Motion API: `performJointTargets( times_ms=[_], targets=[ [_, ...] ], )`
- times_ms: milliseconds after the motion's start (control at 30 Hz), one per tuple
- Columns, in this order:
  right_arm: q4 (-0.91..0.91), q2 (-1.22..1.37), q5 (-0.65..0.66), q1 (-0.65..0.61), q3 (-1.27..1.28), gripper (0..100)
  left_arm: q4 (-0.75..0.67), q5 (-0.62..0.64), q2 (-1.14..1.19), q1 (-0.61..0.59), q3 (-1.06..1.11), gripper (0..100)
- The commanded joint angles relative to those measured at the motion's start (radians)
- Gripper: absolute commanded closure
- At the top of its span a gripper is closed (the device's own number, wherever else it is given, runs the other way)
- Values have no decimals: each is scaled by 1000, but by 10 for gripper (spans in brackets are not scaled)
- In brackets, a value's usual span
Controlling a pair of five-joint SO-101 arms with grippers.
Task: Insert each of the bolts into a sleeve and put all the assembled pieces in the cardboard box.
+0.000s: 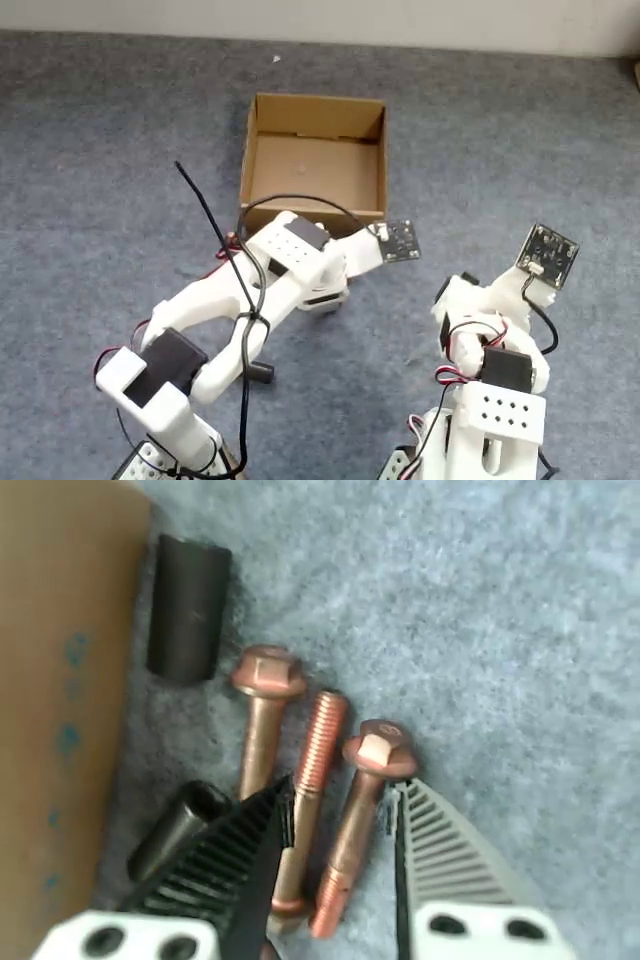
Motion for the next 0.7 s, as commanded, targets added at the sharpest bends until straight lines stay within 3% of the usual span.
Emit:
performJointTargets(
  times_ms=[0,133,367,533,667],
  targets=[
    [-18,-18,-6,7,-16,989,-31,-6,12,12,-33,835],
    [-18,-18,-6,5,-16,989,-25,-6,104,-8,-94,835],
    [-18,-18,-5,5,-15,989,110,-2,177,25,-193,845],
    [-18,-18,-5,5,-15,989,121,-2,173,110,-150,1000],
    [-18,-18,-5,7,-15,989,199,69,163,96,-179,995]
  ],
)
